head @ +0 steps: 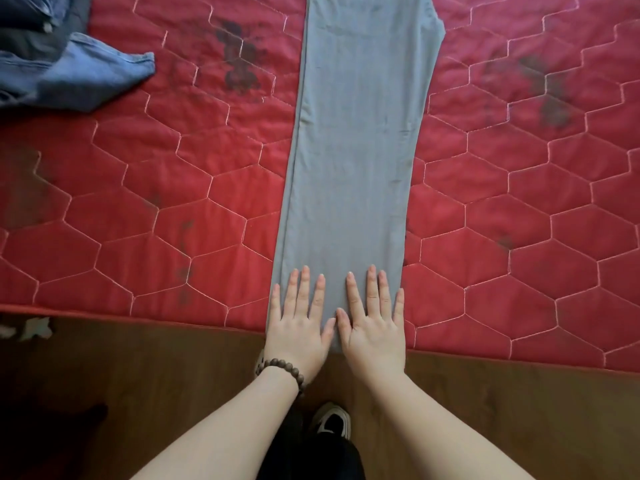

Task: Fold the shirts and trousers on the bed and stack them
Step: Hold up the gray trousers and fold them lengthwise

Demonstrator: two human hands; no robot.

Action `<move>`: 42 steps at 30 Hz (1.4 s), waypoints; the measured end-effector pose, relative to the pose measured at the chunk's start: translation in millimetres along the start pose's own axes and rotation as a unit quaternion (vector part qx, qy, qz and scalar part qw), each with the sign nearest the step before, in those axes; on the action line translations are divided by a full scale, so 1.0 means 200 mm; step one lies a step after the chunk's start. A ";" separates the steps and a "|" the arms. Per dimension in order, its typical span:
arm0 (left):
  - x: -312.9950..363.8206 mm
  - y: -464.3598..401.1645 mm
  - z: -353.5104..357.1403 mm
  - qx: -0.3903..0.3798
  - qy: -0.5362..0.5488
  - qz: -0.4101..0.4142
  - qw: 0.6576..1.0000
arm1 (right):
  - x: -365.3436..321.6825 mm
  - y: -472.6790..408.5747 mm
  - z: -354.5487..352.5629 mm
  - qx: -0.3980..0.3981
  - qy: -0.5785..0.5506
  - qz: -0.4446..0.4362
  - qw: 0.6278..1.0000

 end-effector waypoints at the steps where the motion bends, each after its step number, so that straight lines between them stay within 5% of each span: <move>1: -0.01 0.03 0.00 -0.007 0.000 0.003 1.000 | 0.00 0.01 0.00 -0.008 -0.006 0.002 1.000; 6: -0.05 0.03 -0.11 0.004 0.148 -0.052 0.988 | 0.02 0.00 -0.11 0.026 -0.109 0.004 0.994; 13: -0.18 -0.03 -0.23 0.042 0.384 -0.231 0.893 | 0.18 0.09 -0.21 0.109 -0.358 0.294 0.879; 18: -0.21 -0.03 -0.23 0.010 0.375 -0.240 0.895 | 0.17 0.15 -0.21 0.109 -0.369 0.295 0.875; 24: -0.31 0.04 -0.36 0.138 0.395 -0.220 0.881 | 0.07 0.19 -0.29 0.173 -0.387 0.240 0.873; 30: -0.39 0.05 -0.09 -0.058 0.330 -0.276 0.901 | 0.11 0.20 -0.10 0.050 -0.388 0.304 0.869; 37: -0.38 0.15 -0.11 -0.020 0.275 -0.213 0.937 | 0.12 0.27 -0.14 0.101 -0.354 0.320 0.873; 42: -0.41 0.18 -0.10 -0.035 0.227 -0.259 0.938 | 0.12 0.26 -0.11 0.033 -0.304 0.318 0.897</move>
Point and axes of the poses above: each hand's wrist, its own y-axis away from the middle knuckle, its own z-axis out of the palm, x = y × z, the point moved 6 cm from there along -y, towards the middle knuckle, and after that the axes turned 9 degrees about -z, right-handed, at the moved point
